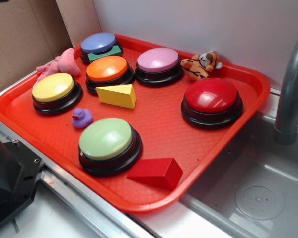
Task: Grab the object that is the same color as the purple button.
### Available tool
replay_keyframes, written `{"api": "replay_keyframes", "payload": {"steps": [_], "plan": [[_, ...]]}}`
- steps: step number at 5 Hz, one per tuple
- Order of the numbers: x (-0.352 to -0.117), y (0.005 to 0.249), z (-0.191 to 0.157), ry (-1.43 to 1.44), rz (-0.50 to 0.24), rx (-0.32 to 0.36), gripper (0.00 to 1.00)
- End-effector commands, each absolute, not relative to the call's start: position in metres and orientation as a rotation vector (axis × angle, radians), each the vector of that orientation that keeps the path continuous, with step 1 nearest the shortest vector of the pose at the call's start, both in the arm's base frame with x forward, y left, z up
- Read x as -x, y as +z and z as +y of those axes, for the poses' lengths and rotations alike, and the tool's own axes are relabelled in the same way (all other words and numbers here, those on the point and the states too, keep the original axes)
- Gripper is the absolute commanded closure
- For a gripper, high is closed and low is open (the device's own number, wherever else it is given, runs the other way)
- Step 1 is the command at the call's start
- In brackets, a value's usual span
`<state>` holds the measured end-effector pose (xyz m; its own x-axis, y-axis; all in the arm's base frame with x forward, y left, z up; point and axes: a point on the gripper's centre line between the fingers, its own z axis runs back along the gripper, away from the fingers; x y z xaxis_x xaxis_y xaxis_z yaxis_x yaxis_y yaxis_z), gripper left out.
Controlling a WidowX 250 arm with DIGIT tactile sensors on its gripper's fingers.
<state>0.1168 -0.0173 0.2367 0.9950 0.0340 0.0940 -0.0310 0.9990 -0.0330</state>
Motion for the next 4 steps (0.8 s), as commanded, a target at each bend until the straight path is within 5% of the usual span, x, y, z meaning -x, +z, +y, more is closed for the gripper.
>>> {"api": "replay_keyframes", "payload": {"steps": [1, 4], "plan": [[-0.117, 0.237, -0.017, 0.033, -0.095, 0.032, 0.0], [-0.134, 0.16, 0.014, 0.579, -0.083, 0.092, 0.0]]}}
